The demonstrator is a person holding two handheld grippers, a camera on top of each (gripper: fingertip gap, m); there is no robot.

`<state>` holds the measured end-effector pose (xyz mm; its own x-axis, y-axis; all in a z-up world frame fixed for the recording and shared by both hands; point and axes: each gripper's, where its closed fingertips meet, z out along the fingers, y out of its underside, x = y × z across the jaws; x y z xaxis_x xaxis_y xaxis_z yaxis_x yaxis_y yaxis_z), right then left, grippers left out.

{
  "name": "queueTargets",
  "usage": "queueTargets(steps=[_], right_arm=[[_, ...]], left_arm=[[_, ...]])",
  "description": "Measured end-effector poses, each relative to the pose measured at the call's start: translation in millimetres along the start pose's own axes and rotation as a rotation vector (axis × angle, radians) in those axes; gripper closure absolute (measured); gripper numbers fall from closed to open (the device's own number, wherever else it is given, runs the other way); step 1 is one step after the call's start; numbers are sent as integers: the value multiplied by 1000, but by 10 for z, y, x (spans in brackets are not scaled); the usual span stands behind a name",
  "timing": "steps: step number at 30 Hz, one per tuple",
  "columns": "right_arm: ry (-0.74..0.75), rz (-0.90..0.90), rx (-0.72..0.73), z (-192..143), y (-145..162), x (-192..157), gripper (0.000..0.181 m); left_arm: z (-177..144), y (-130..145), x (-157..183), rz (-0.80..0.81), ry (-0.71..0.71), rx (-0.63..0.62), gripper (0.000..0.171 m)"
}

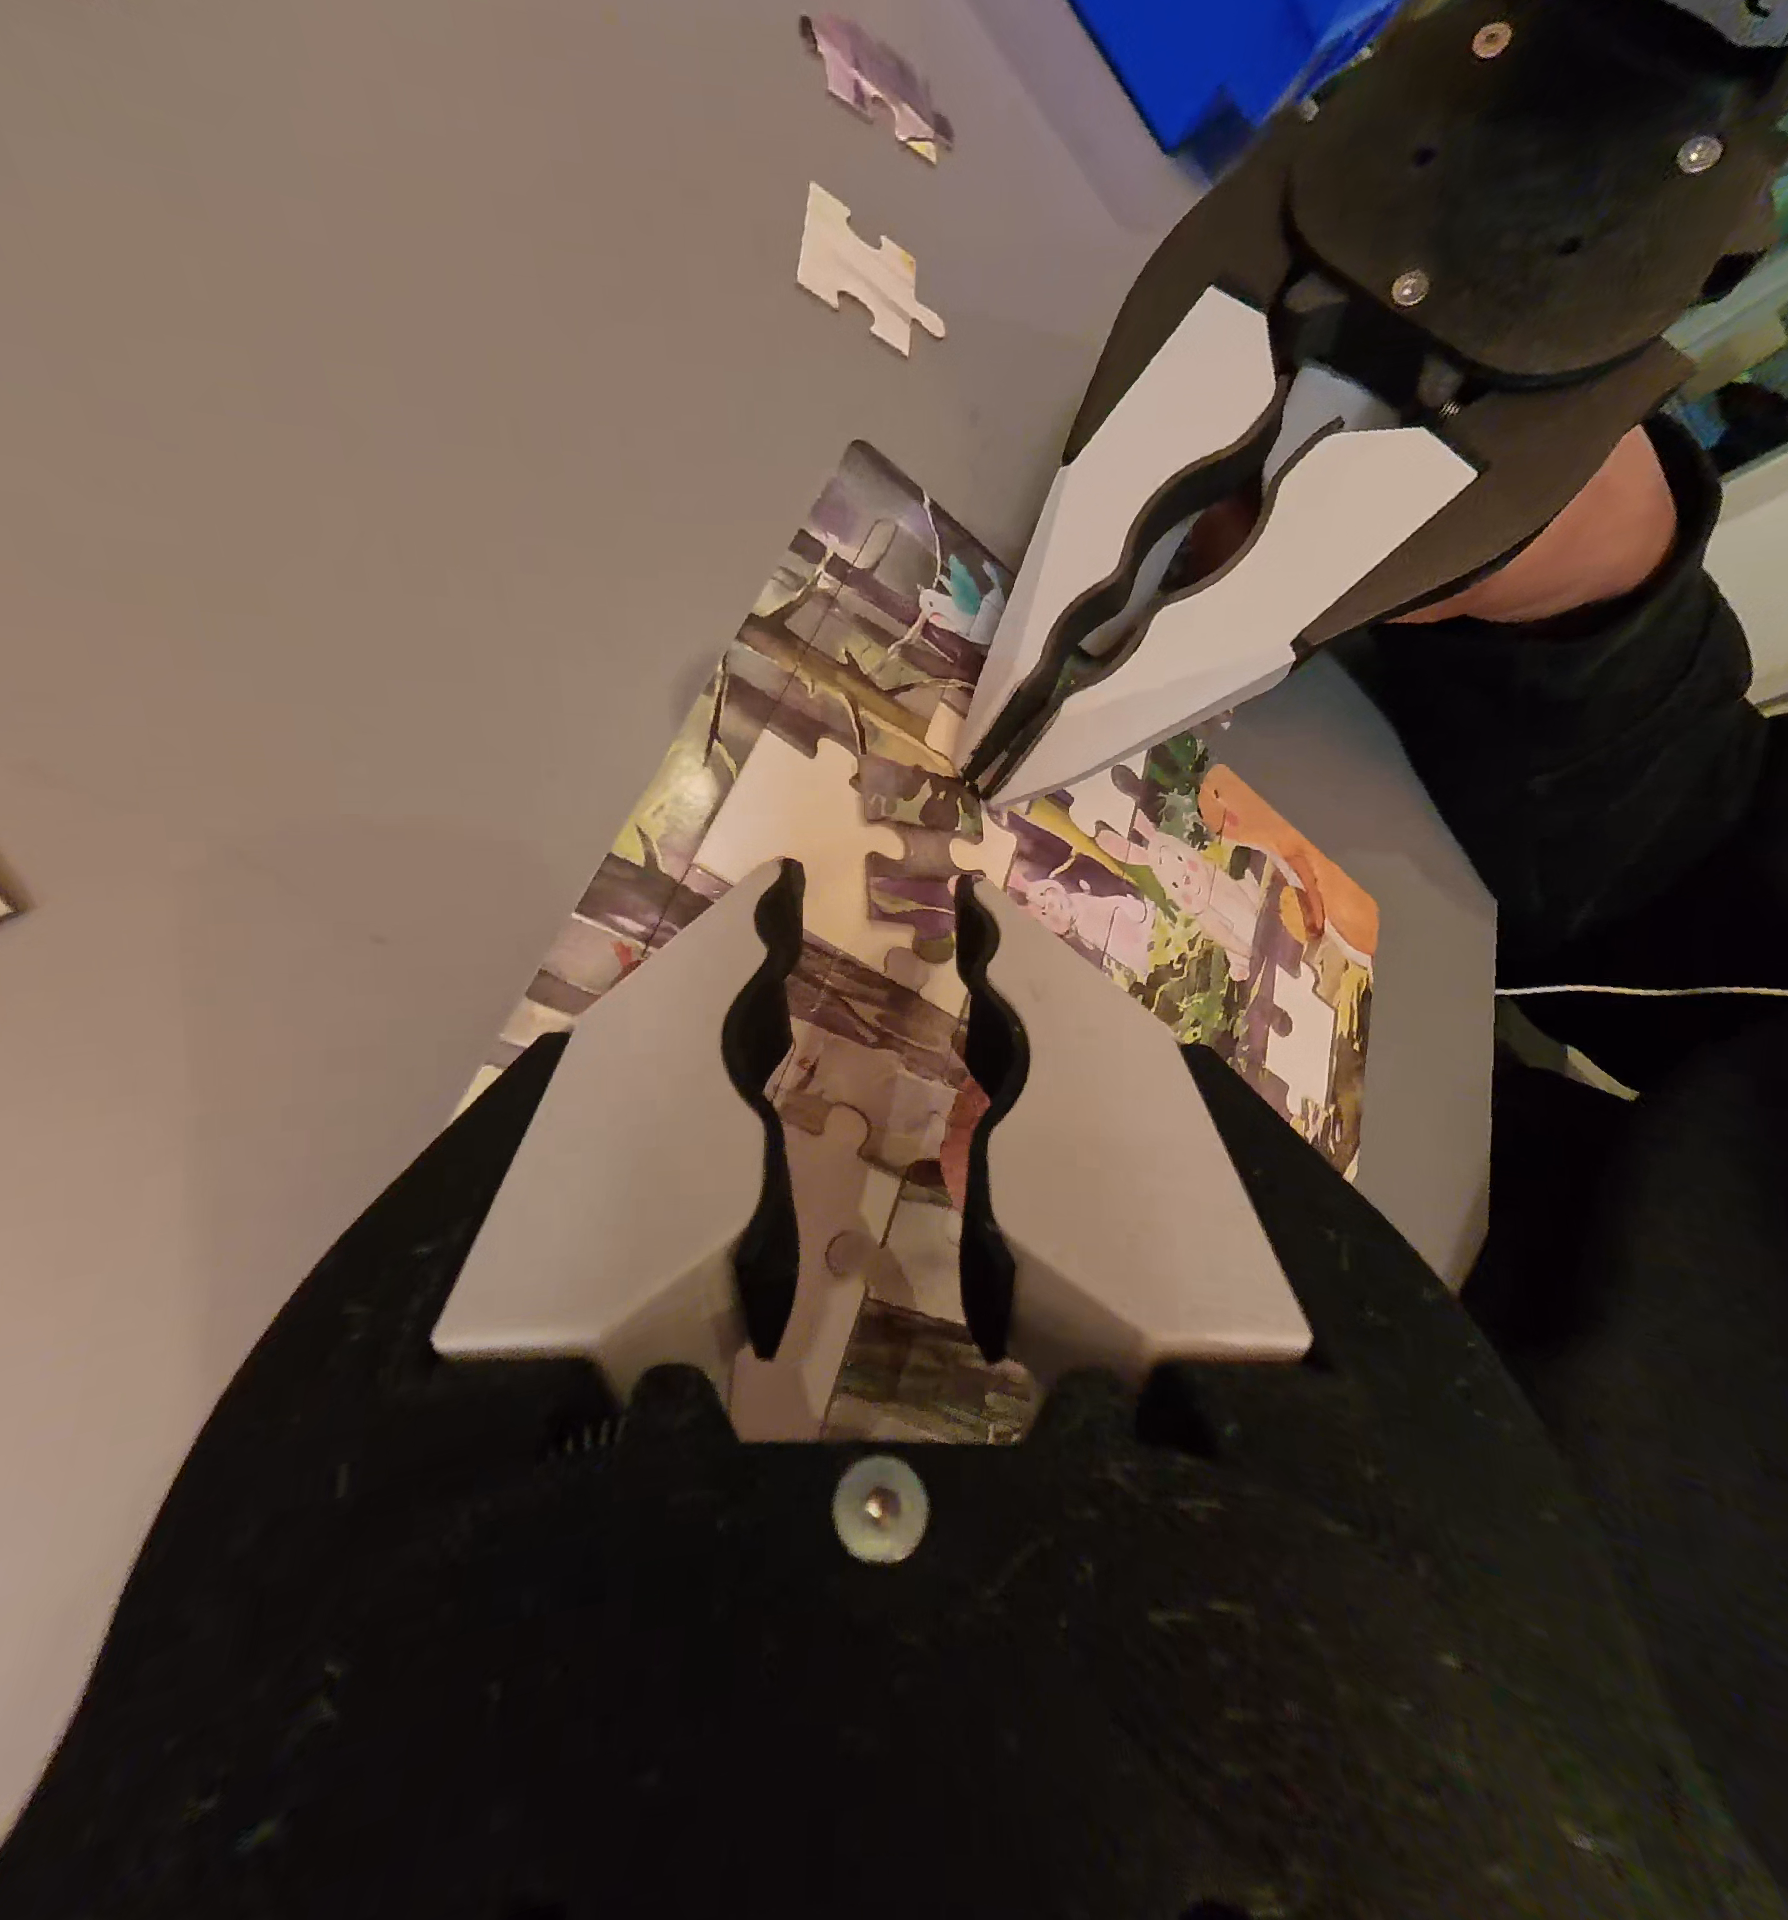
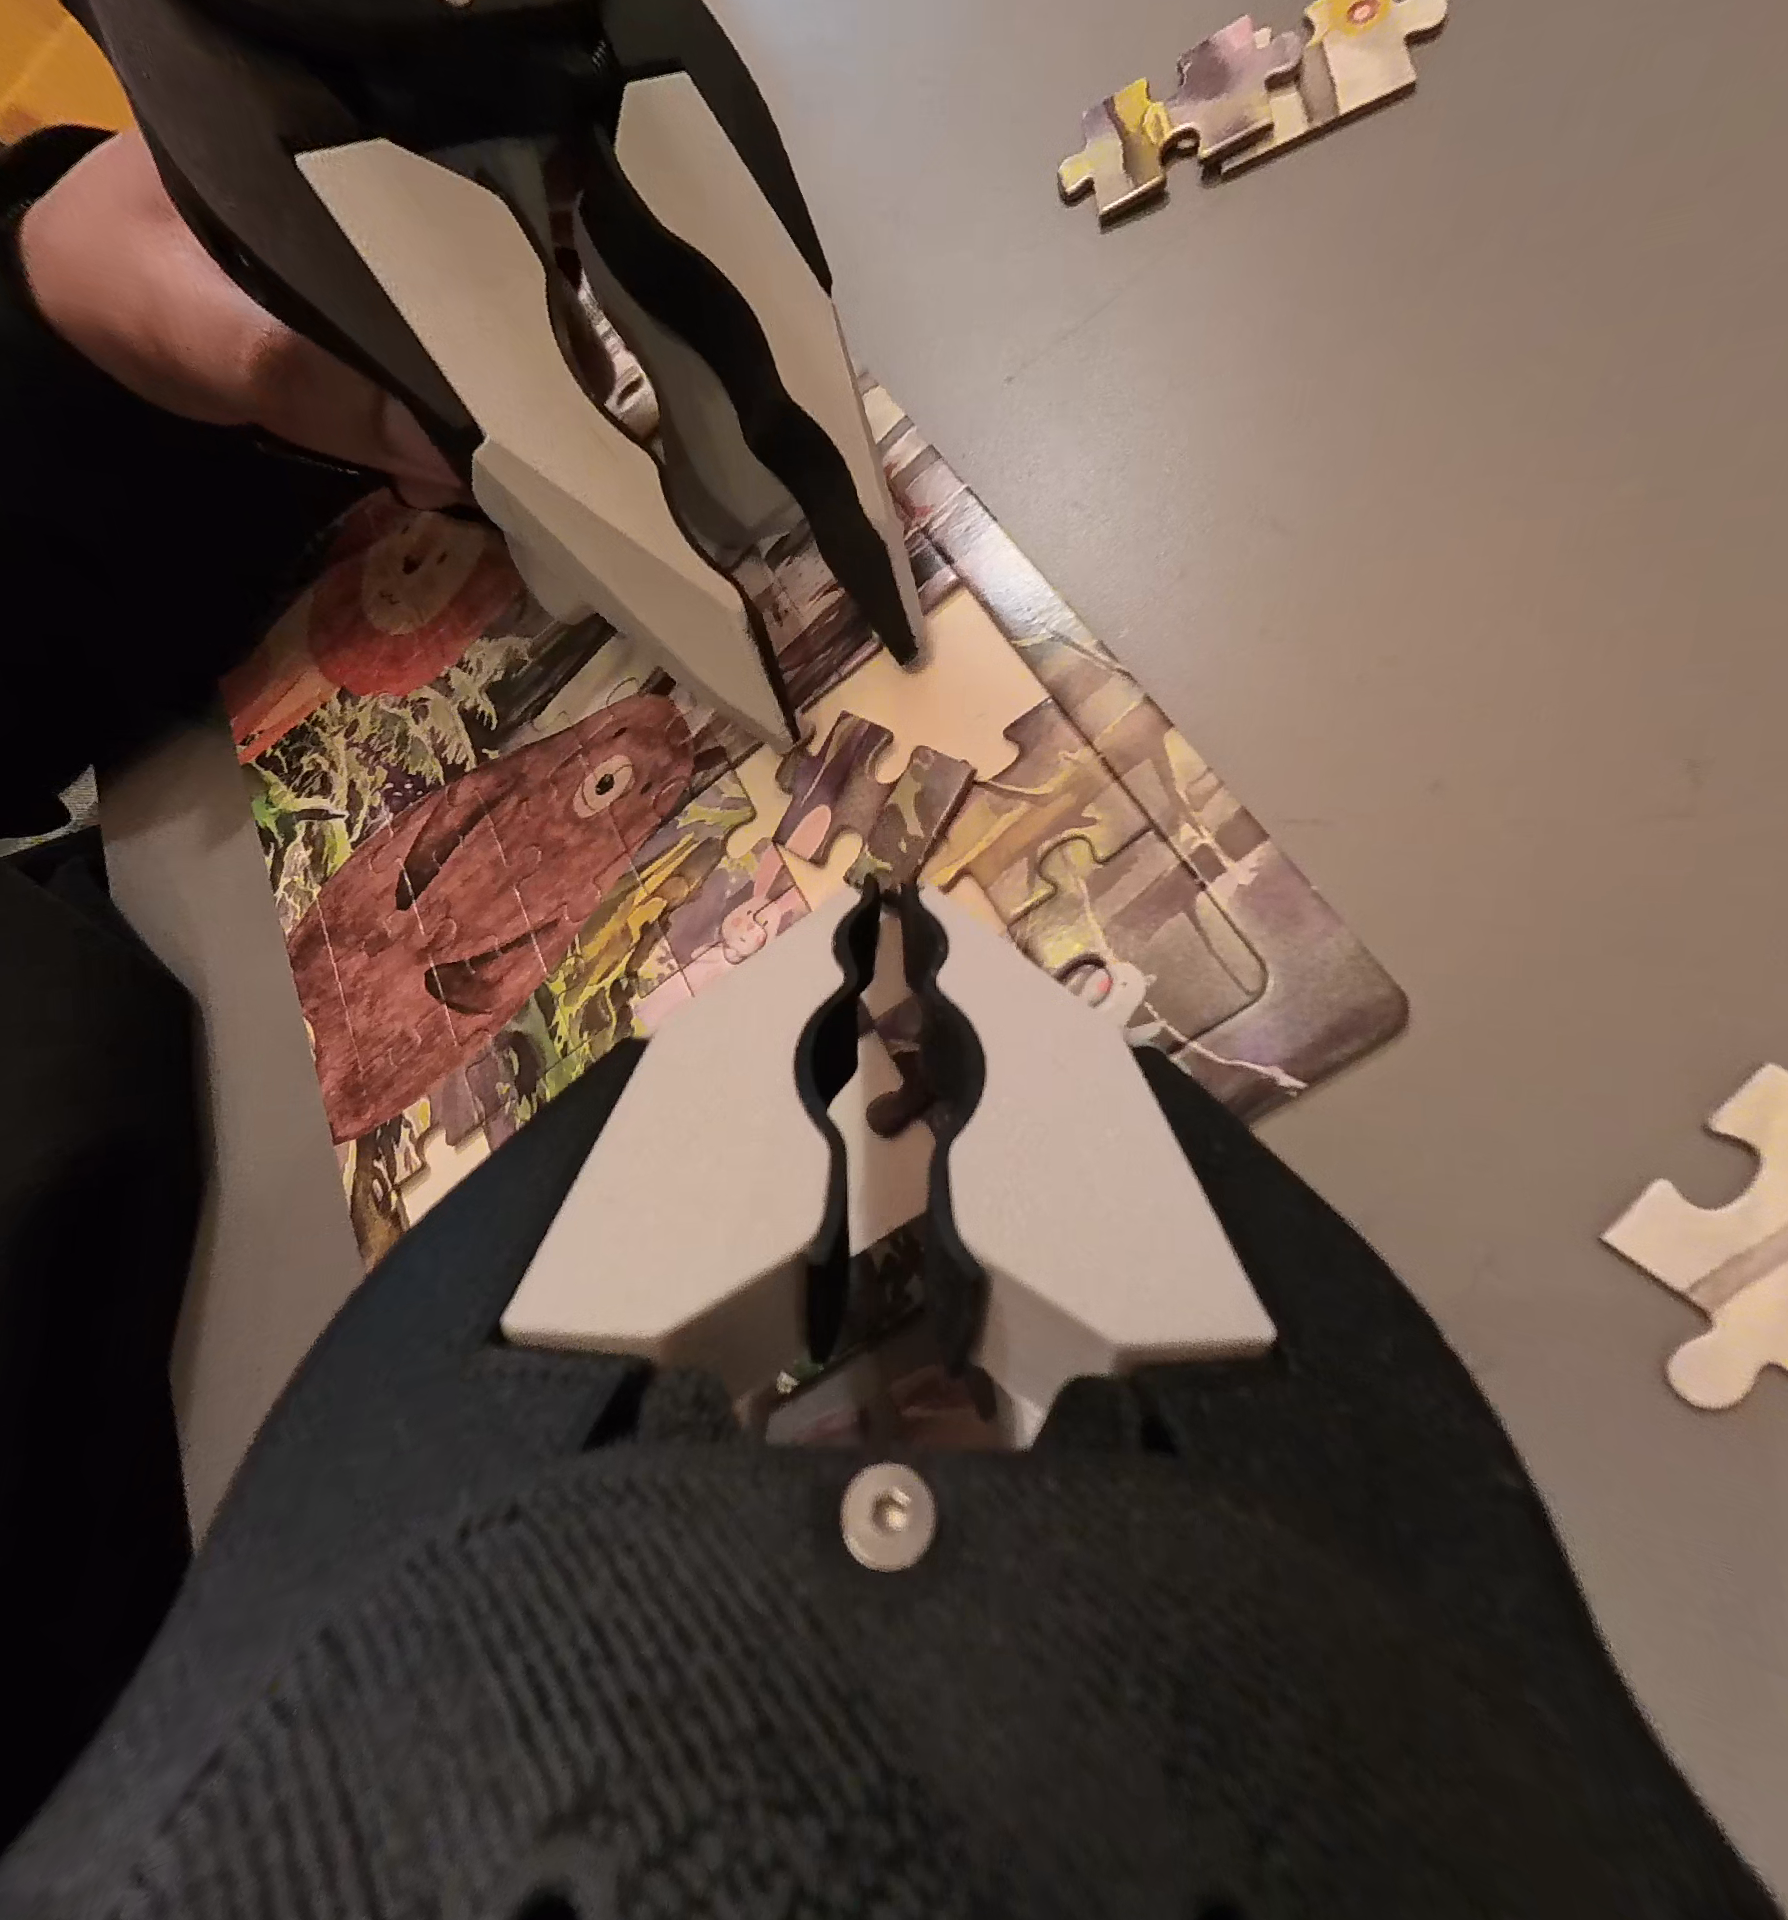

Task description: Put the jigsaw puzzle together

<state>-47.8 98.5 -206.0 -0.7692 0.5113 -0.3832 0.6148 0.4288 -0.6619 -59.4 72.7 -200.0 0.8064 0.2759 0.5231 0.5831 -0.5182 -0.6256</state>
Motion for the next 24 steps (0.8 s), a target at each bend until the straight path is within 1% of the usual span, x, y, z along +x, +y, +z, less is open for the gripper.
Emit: queueTargets(steps=[13, 24], right_arm=[[-51, 57, -4, -17, 29, -25, 178], [-71, 61, 0, -18, 23, -53, 176]], left_arm=[[64, 26, 127, -25, 88, -10, 146], [55, 15, 129, -44, 114, 1, 147]])
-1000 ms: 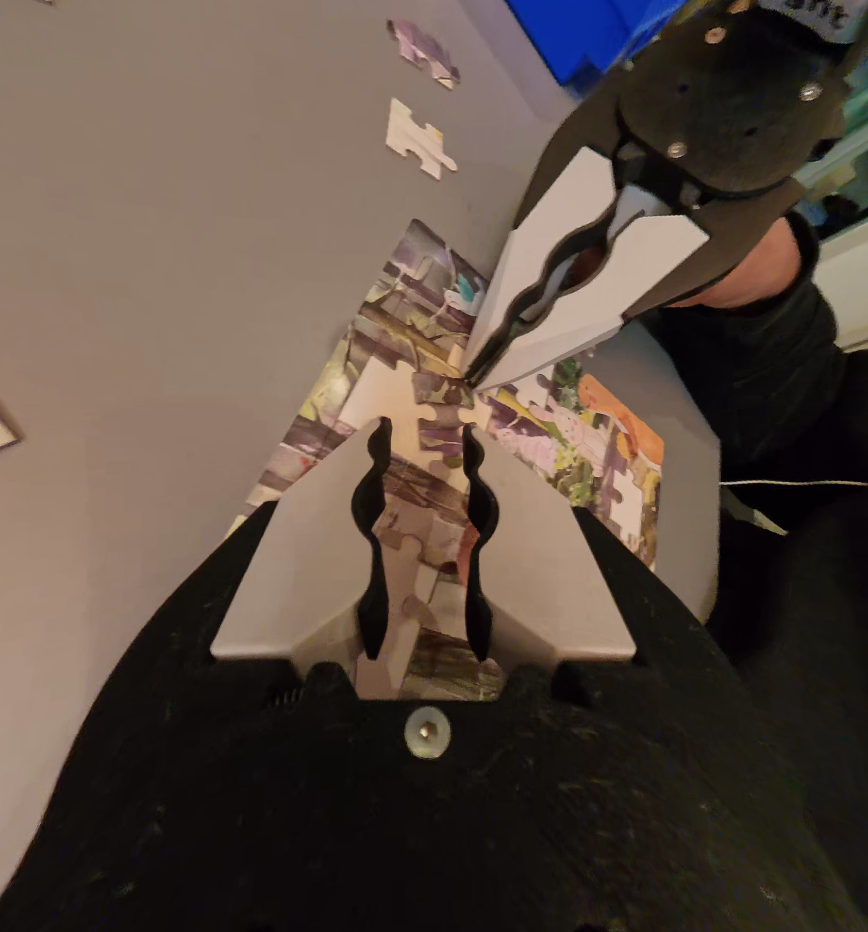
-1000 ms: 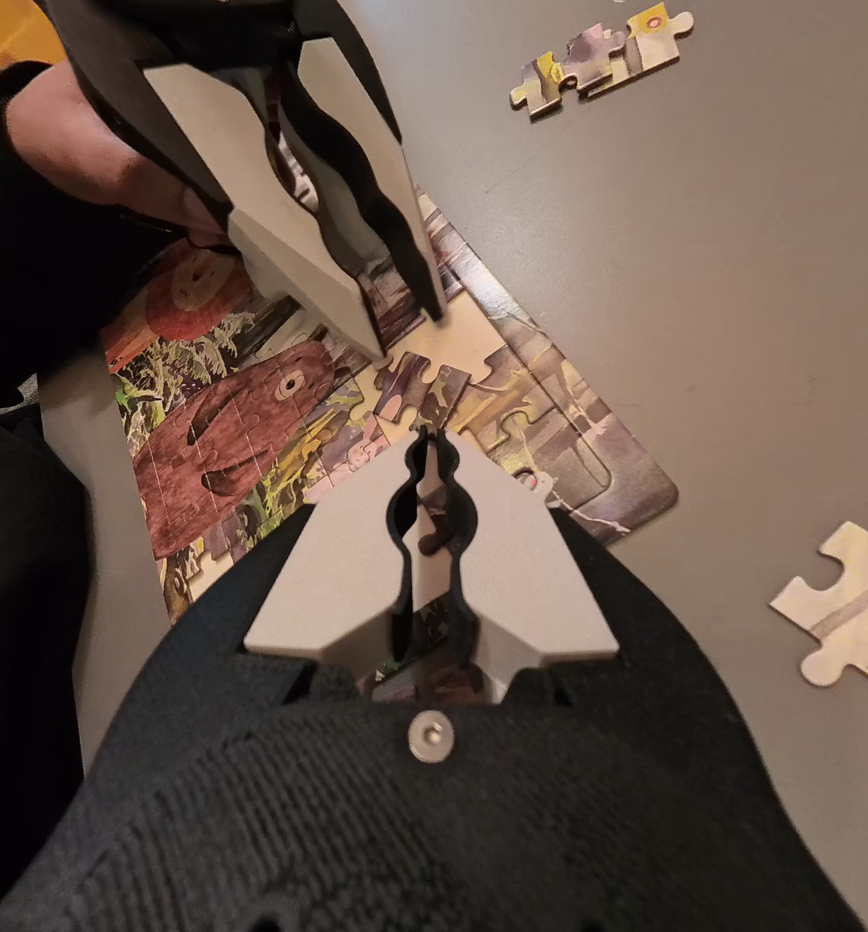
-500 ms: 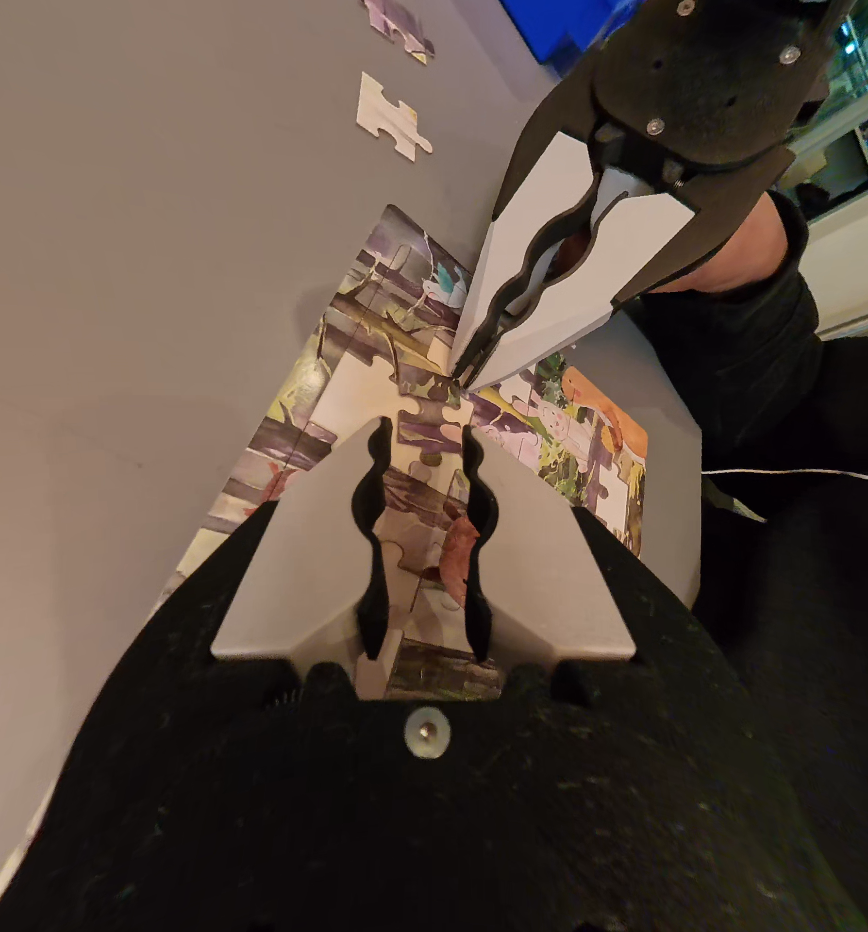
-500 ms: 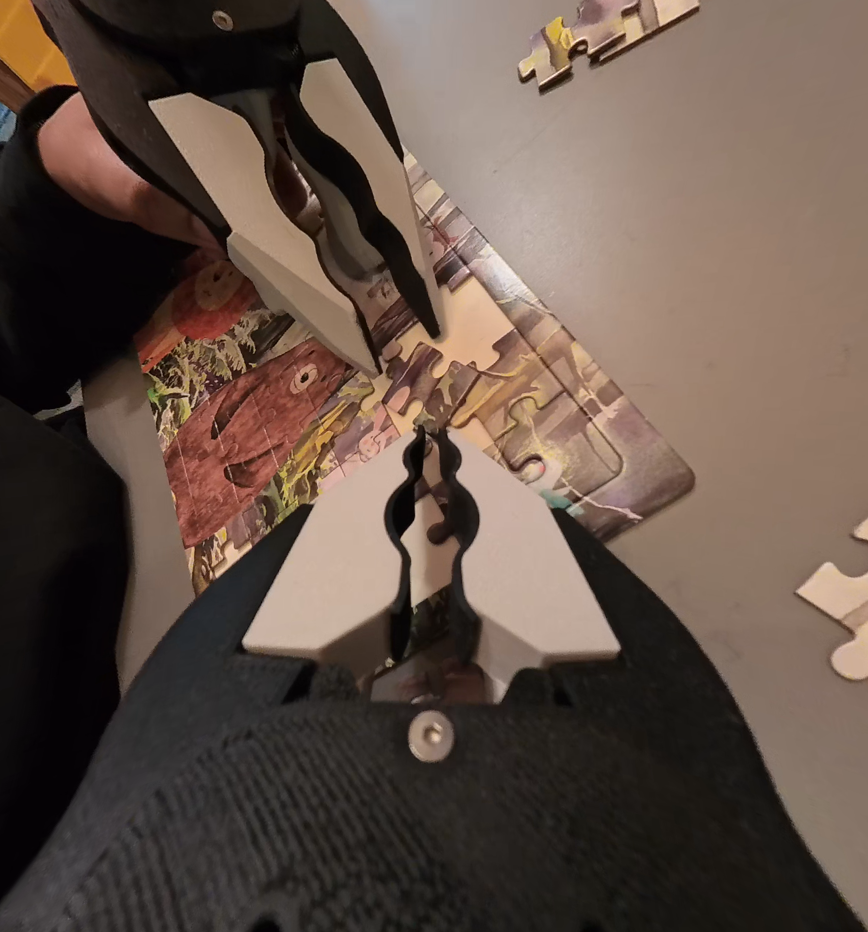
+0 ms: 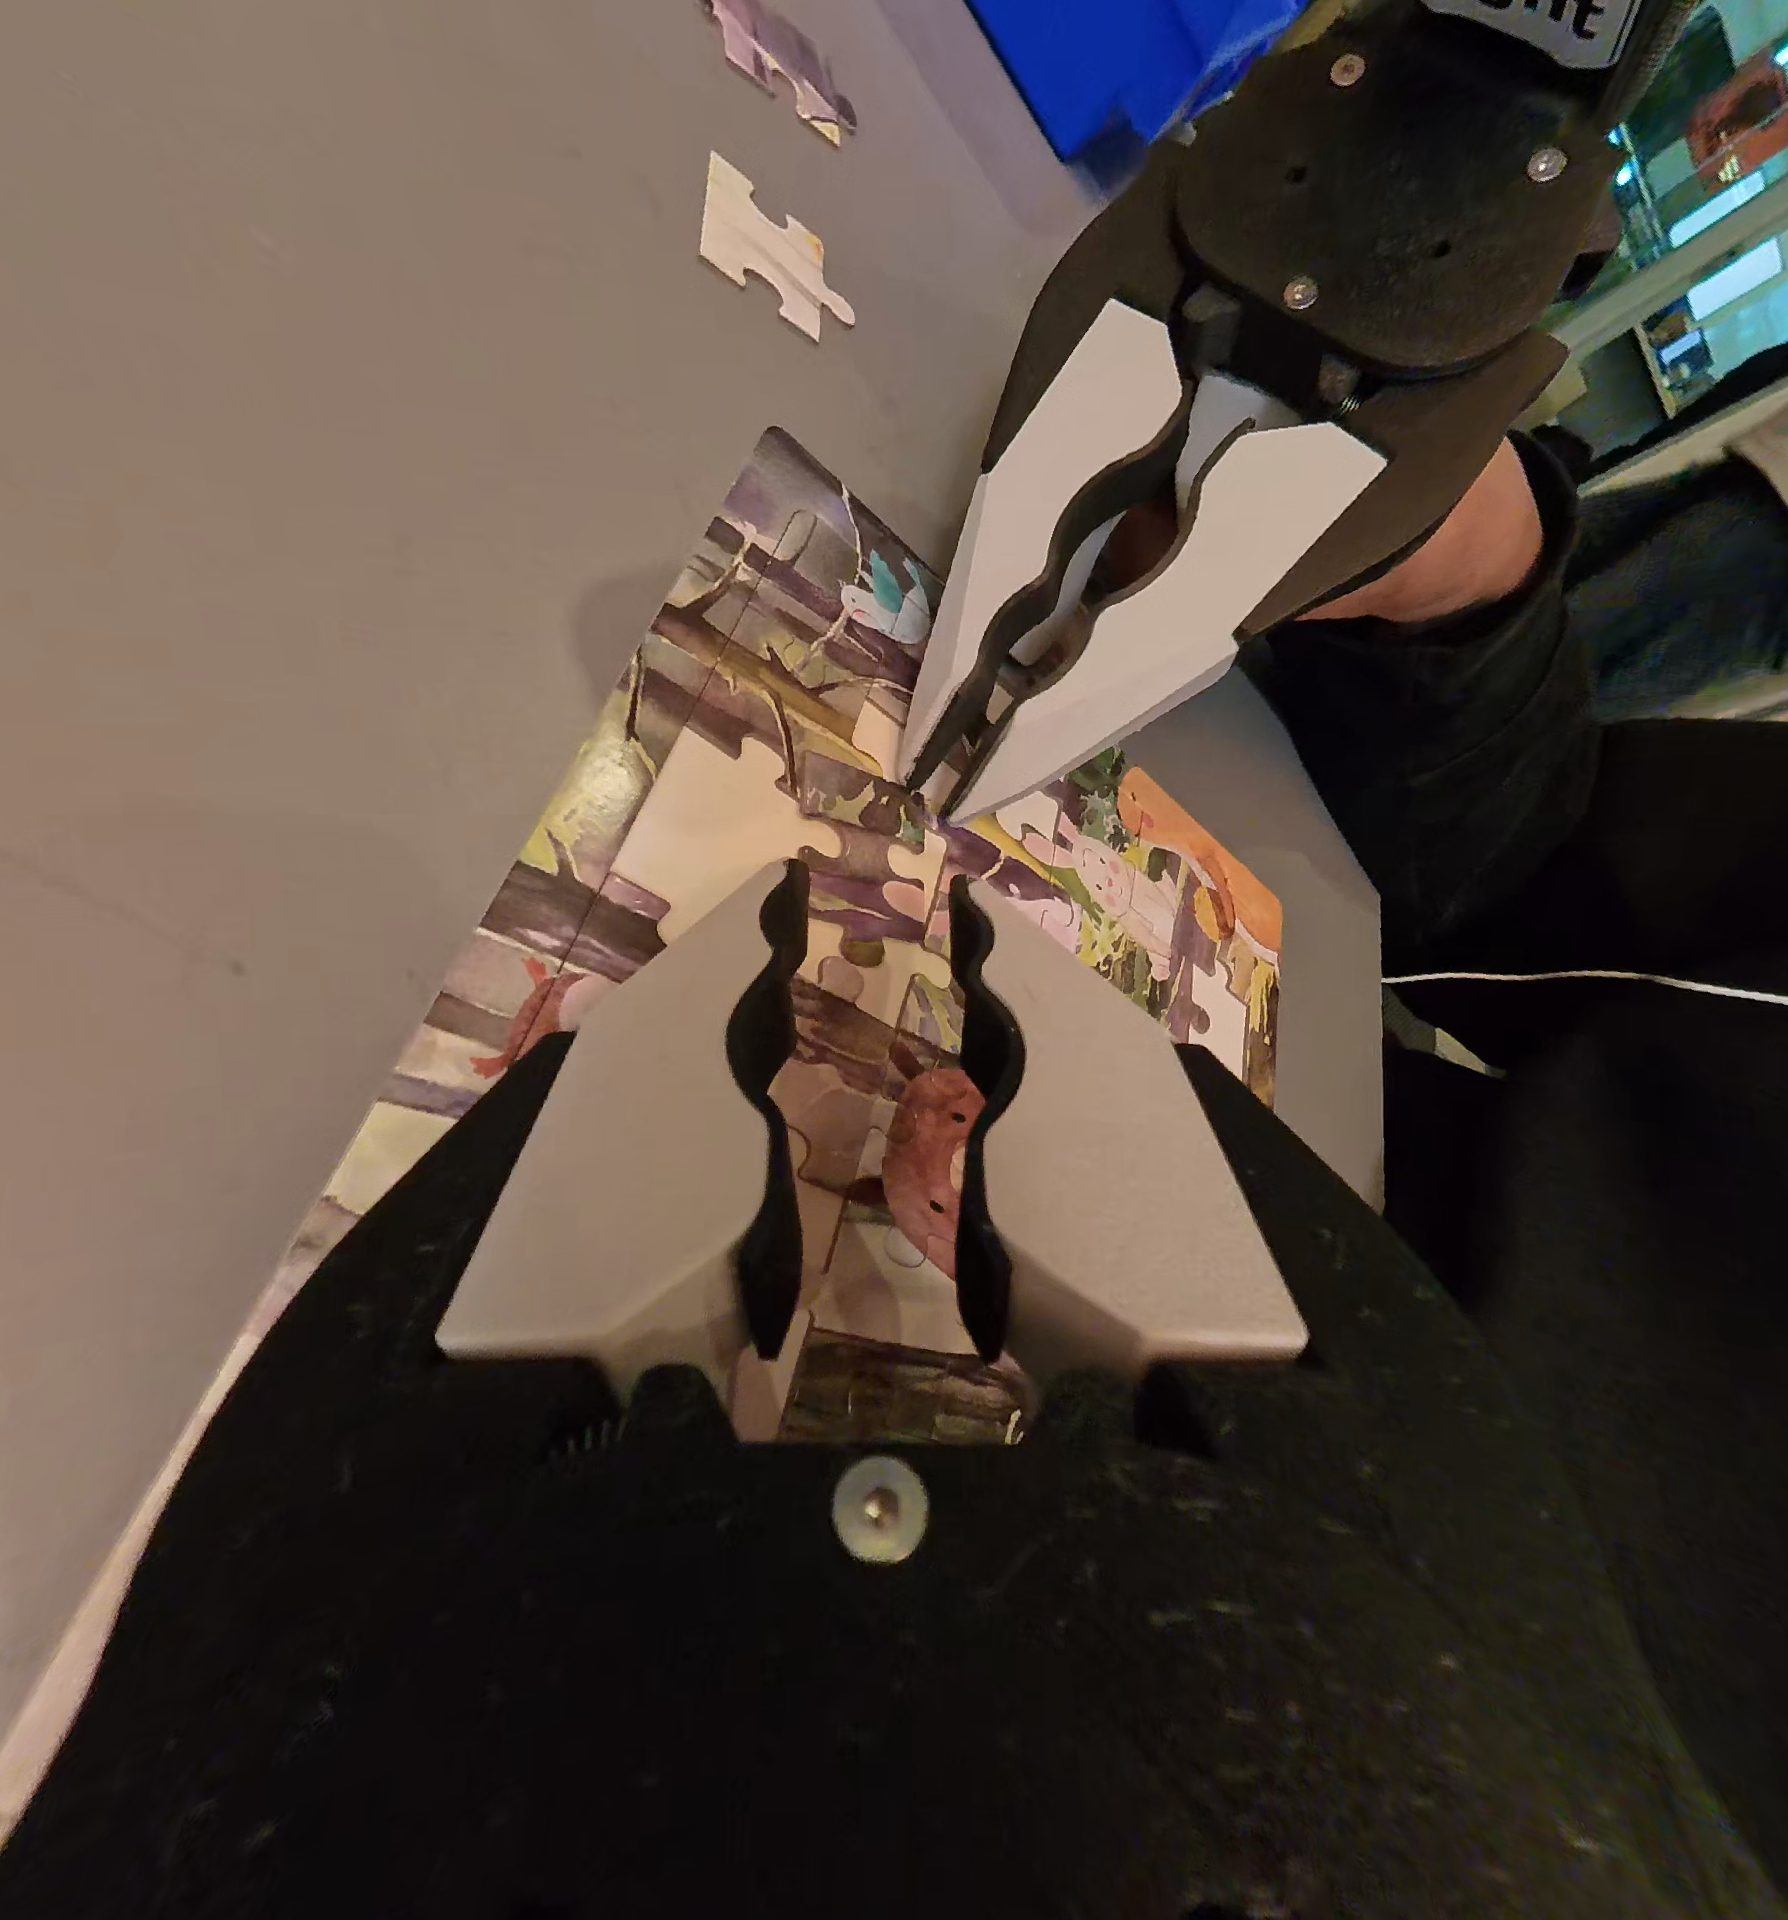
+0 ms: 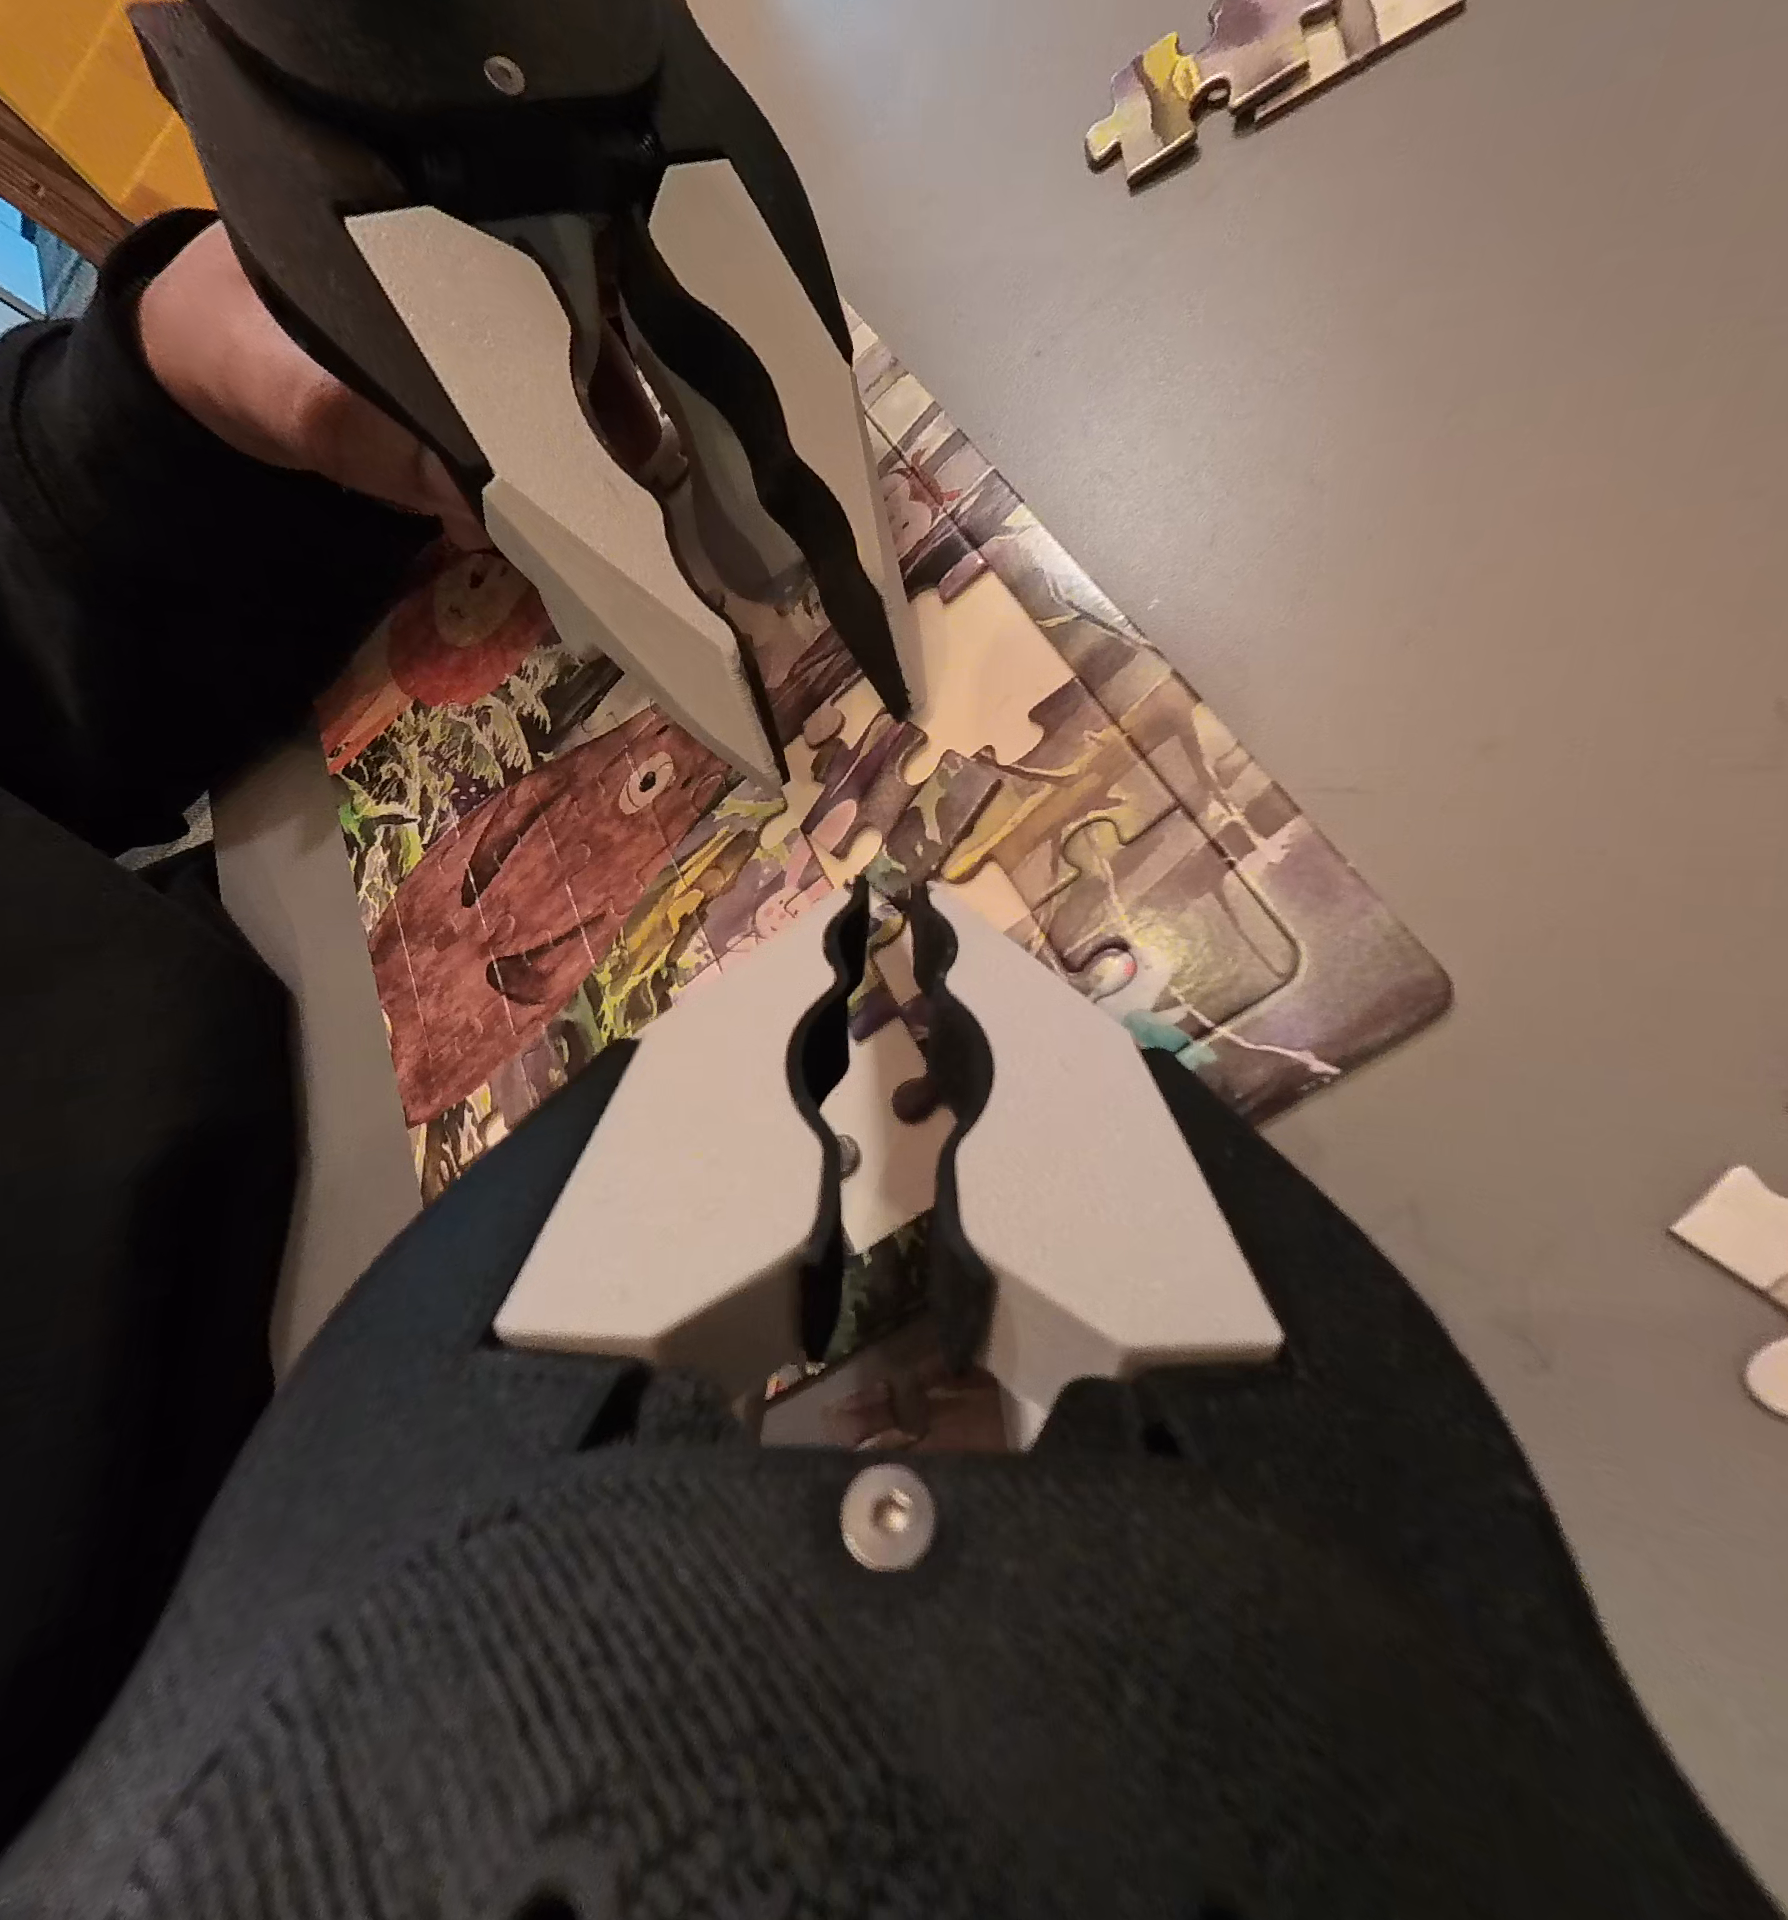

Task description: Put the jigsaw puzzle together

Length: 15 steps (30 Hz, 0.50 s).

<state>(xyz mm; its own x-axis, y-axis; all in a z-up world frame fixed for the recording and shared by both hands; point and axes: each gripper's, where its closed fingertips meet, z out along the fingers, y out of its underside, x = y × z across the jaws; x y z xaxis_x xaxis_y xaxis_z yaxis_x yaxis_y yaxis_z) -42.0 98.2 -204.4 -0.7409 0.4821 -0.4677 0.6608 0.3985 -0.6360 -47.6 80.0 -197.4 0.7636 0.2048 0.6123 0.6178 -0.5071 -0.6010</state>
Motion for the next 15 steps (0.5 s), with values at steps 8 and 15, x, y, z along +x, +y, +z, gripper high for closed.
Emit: queueTargets(steps=[8, 15], right_arm=[[-20, 3, 25, -30, -40, -22, 175], [7, 17, 44, -84, -59, 49, 174]], left_arm=[[-26, -24, -13, 6, -8, 13, 148], [-47, -5, -76, 42, -76, -8, 148]])
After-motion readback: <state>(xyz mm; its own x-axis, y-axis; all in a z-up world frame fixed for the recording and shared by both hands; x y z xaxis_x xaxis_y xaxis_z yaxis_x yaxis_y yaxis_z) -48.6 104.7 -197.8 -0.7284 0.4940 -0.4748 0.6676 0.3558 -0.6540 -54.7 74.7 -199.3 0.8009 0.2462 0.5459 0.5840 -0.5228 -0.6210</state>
